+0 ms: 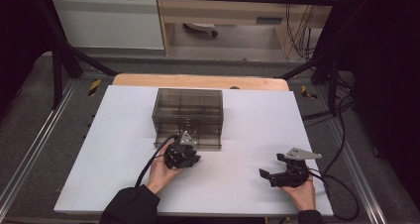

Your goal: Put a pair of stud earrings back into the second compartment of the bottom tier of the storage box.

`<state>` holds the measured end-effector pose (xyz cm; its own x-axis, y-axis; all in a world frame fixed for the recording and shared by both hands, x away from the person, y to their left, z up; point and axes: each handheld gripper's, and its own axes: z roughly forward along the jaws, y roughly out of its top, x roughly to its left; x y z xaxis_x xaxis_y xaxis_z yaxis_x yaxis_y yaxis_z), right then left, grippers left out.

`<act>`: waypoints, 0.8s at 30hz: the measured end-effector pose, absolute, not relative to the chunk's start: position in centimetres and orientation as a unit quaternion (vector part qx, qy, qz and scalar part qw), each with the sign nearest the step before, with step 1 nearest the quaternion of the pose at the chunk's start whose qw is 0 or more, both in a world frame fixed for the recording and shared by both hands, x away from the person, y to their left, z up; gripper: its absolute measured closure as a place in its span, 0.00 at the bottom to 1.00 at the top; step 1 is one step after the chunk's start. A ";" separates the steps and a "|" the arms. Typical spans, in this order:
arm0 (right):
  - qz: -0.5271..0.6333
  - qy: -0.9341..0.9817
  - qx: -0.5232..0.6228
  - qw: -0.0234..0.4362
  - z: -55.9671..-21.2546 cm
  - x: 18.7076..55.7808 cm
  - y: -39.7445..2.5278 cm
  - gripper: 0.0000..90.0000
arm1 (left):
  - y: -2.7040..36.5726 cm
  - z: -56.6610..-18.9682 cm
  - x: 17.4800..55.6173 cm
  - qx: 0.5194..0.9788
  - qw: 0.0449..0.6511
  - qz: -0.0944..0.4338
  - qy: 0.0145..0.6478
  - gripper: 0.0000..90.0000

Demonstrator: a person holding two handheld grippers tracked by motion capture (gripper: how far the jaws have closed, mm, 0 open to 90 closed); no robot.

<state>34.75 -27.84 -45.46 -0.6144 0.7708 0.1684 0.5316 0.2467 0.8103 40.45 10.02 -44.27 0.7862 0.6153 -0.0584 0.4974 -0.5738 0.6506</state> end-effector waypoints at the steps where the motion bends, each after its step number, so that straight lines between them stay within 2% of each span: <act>1: 0.449 0.779 0.418 0.134 -45.5 34.8 -27.9 0.01 | 10.0 -44.3 40.5 0.883 0.337 0.088 0.315 0.81; 8: 0.449 0.779 0.418 0.133 -45.5 34.8 -27.9 0.01 | 10.0 -44.3 40.5 0.883 0.338 0.091 0.313 0.87; 24: 0.450 0.778 0.417 0.135 -45.5 34.8 -27.9 0.01 | 10.0 -44.3 40.5 0.883 0.336 0.087 0.315 0.88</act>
<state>34.79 -27.87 -45.48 -0.6161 0.7704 0.1642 0.5270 0.2482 0.8128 40.51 10.04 -44.30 0.7862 0.6152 -0.0581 0.4985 -0.5758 0.6481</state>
